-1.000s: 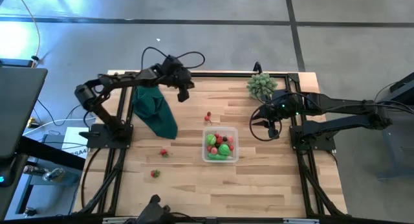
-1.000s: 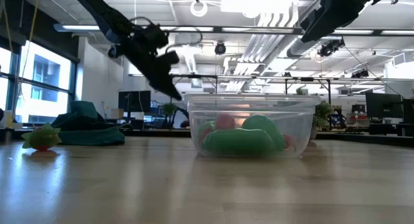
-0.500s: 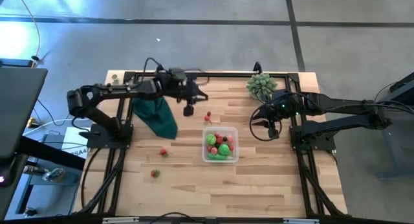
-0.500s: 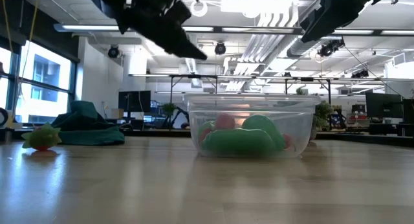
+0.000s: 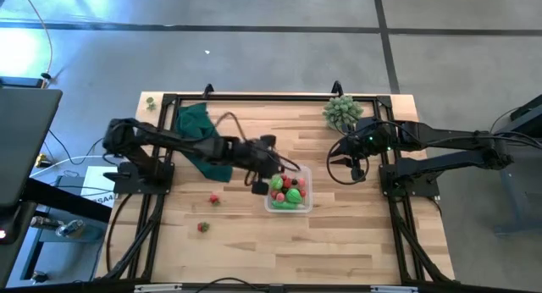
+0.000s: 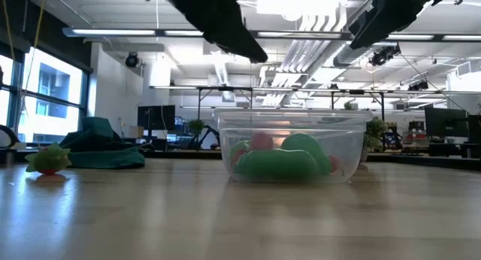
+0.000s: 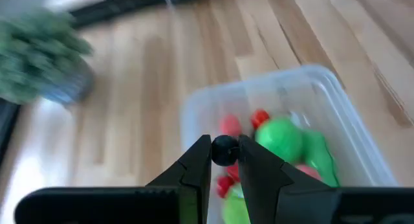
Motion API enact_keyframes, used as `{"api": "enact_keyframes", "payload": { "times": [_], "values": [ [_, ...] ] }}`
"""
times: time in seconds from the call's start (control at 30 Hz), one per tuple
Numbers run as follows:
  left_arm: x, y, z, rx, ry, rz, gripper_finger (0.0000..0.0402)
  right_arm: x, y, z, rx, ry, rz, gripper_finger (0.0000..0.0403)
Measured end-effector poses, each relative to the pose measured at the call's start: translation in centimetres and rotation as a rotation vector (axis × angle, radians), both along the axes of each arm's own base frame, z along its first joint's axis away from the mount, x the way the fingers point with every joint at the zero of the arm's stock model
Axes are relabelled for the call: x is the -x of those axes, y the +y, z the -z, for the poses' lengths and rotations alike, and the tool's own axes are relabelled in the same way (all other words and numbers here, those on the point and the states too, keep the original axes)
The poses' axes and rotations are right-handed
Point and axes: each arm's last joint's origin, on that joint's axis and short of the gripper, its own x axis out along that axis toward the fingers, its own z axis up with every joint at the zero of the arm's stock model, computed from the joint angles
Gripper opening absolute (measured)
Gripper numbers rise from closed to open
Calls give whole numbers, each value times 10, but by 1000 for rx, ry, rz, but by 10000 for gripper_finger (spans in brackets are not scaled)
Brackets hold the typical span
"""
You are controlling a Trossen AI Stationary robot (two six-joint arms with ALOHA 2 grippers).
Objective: Pick and placing Produce into tupperware
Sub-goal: Put the blueberry into the container
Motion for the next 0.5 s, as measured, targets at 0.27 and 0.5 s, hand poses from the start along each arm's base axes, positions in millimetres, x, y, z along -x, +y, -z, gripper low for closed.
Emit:
{"api": "enact_keyframes", "payload": {
  "times": [0.27,0.5],
  "values": [
    [-48,-7,2,17,285,79,60,0,0,0,0,0,0,89],
    [-73,-1,35,113,401,148,60,0,0,0,0,0,0,89]
  ]
}}
